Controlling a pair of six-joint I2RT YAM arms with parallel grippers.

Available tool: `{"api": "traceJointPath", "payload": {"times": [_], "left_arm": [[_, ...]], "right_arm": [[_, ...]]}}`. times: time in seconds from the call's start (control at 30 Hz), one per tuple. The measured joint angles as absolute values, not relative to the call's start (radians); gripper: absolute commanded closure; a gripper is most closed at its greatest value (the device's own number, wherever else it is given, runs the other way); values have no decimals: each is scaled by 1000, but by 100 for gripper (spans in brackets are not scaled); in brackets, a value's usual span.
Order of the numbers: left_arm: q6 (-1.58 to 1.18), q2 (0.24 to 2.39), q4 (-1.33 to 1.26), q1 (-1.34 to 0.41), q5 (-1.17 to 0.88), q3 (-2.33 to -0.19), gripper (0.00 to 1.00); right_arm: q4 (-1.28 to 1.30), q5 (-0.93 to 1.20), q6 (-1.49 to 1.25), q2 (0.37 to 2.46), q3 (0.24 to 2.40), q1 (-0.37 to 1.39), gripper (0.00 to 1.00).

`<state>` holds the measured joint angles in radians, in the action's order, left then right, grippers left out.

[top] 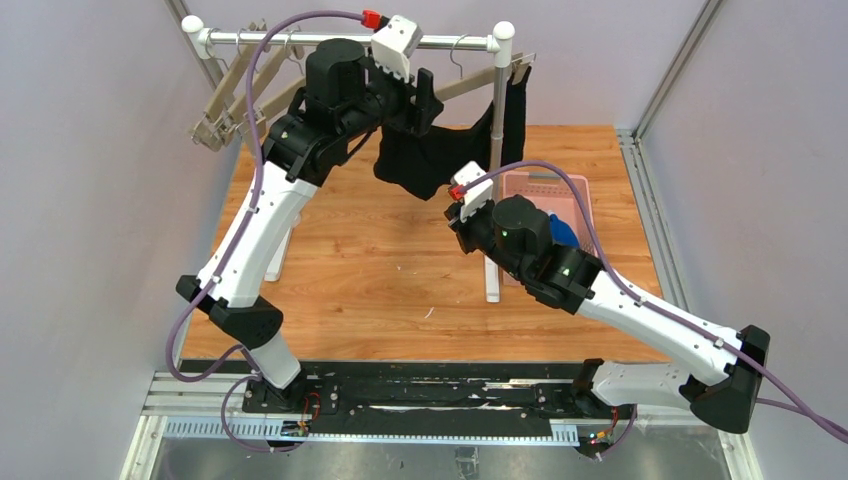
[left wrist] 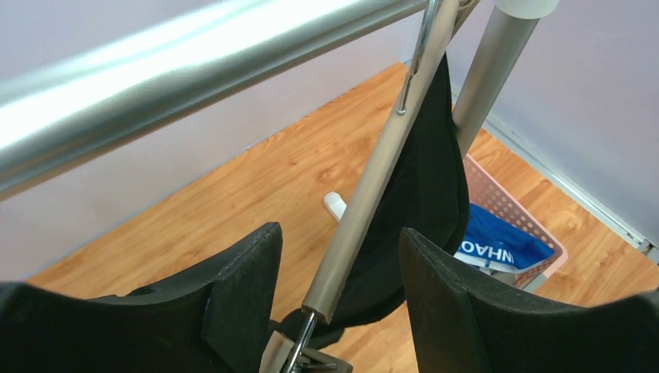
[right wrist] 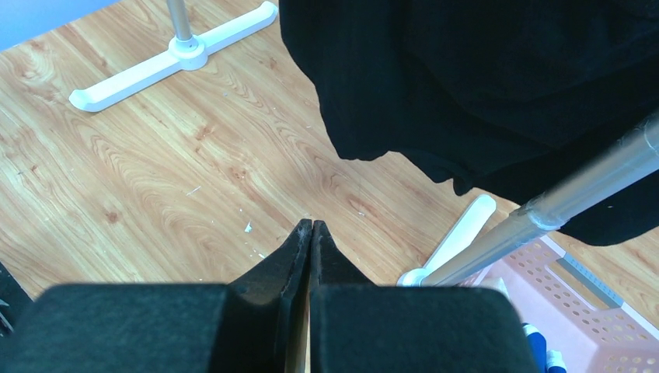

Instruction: Remove the underwear clipped to the hanger

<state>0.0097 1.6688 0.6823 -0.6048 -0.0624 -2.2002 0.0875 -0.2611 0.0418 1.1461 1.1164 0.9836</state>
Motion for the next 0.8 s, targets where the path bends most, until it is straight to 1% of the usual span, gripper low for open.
{"api": "traceJointPath", "payload": {"times": [0.27, 0.4, 0.5, 0.67, 0.8], "left_arm": [[59, 1675, 661, -605, -63, -2223, 33], [72, 1673, 650, -605, -62, -2224, 35], [76, 1673, 650, -605, -61, -2225, 42], [89, 1673, 652, -605, -61, -2226, 59], [97, 1674, 652, -605, -62, -2226, 65]], "right_arm": [[89, -263, 41, 1142, 1100, 984, 99], [89, -262, 41, 1142, 1100, 984, 99], [89, -262, 38, 1142, 1100, 984, 99], [88, -262, 33, 1142, 1093, 984, 99], [88, -262, 33, 1142, 1081, 984, 99]]}}
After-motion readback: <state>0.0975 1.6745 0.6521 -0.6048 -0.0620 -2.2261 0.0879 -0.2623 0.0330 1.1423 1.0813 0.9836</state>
